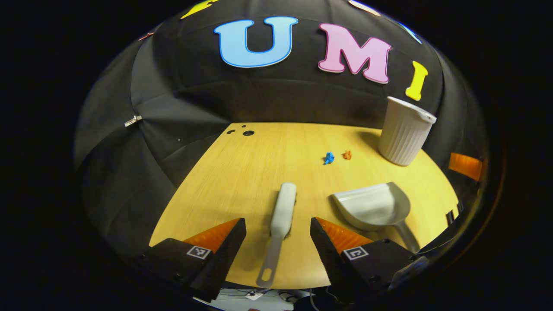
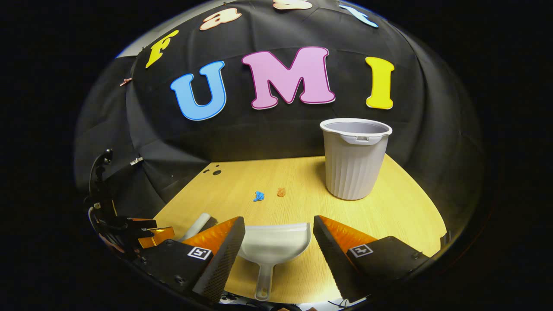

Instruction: Pick up the small broom and dustpan from the desktop, sweep the trash into the dustpan with the broom, and then empty the trash into the garbage bin.

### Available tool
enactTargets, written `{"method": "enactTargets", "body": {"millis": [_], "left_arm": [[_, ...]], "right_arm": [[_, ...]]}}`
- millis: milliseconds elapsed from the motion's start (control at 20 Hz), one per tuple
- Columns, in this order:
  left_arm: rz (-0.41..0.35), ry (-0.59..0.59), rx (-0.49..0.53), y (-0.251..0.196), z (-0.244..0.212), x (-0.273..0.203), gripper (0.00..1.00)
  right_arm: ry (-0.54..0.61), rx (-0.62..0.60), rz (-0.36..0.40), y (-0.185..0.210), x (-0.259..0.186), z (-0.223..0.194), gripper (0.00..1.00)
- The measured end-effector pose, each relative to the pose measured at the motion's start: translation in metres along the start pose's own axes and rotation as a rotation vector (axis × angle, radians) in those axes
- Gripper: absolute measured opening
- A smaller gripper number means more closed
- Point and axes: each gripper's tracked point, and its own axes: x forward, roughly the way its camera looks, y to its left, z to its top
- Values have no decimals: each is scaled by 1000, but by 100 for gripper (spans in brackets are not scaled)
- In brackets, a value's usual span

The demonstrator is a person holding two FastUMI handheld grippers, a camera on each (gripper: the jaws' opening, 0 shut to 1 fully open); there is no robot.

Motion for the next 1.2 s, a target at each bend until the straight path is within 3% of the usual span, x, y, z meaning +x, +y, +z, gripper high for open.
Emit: {"method": "enactTargets", "body": {"millis": [300, 650, 750, 850, 1050, 1150, 1200], "left_arm": [[-74, 195, -14, -1, -46, 36, 96], [-72, 408, 1, 4, -86, 68, 93], [-37, 446, 24, 10, -89, 75, 88], [-32, 463, 25, 7, -88, 80, 80], [-41, 476, 4, 0, -89, 89, 73], [-31, 449, -7, -1, -86, 94, 62], [-26, 441, -11, -2, -86, 97, 49]], "right_arm": [[80, 4, 28, -3, 2, -26, 99], [193, 50, -6, -21, 6, -68, 99], [251, 24, -42, -29, 6, -82, 99], [277, 29, -22, -24, 6, -88, 99], [345, 36, 6, -20, 6, -104, 99], [391, 37, 22, -16, 7, -114, 99], [427, 37, 24, -14, 6, -122, 99]]}}
